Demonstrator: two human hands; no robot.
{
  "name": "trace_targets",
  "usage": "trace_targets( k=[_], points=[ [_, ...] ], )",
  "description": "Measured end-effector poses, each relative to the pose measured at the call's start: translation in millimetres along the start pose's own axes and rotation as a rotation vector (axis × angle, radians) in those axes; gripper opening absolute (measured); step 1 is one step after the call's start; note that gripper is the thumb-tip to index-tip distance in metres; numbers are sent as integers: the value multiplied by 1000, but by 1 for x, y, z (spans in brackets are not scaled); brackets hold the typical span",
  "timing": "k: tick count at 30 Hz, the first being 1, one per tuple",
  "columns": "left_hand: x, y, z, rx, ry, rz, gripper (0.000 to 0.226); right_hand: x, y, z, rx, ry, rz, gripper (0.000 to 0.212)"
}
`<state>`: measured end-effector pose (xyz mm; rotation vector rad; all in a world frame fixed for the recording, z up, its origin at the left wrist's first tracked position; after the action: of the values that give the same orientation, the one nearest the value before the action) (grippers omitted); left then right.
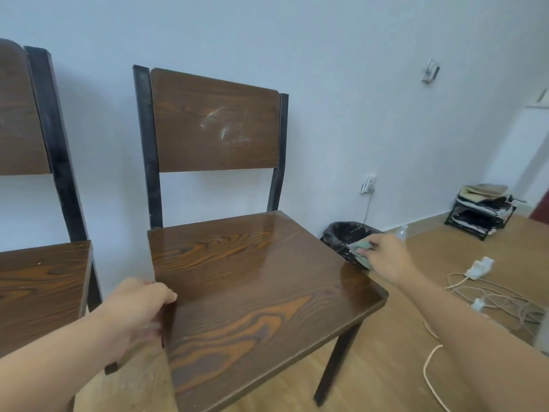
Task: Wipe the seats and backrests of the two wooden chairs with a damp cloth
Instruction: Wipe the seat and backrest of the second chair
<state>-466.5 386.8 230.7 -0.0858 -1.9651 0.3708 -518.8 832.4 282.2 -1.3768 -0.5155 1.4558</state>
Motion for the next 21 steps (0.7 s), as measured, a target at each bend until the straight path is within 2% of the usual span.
trace_targets(
  k=[2, 4, 7, 9, 12, 14, 17, 19, 21],
  points=[
    [3, 0, 9, 36, 1, -4, 3, -30, 18, -8, -56, -65, 98, 34],
    [3, -1, 26, 69, 4, -22, 10, -62, 50, -19, -179, -164, 131, 22],
    [11, -8, 52, 152, 46, -6, 20, -102, 85, -25, -233, -343, 70, 32],
    [21, -13, 67, 205, 81, 24, 22, -116, 99, -10, -242, -386, 31, 34],
    [38, -19, 90, 256, 125, 57, 14, -124, 109, 30, -204, -335, -3, 32],
    [48, -22, 105, 280, 154, 70, 15, -127, 112, 62, -171, -273, -19, 27],
    [68, -23, 124, 329, 203, 37, 41, -132, 122, 104, -148, -217, -23, 18],
    [86, -27, 132, 434, 257, -1, 60, -137, 132, 125, -142, -215, -15, 15],
    [102, -33, 142, 511, 326, -14, 70, -141, 140, 140, -131, -231, -8, 13]
  ],
)
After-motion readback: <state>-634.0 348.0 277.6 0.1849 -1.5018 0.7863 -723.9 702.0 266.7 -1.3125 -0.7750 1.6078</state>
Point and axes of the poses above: each hand's wrist, its own z-axis towards the middle knuckle, its own y-axis out of the palm, x = y × z, the point moved 5 cm from there along z, towards the middle knuckle, and after that the axes turned 4 degrees about y, right-handed, at the moved point
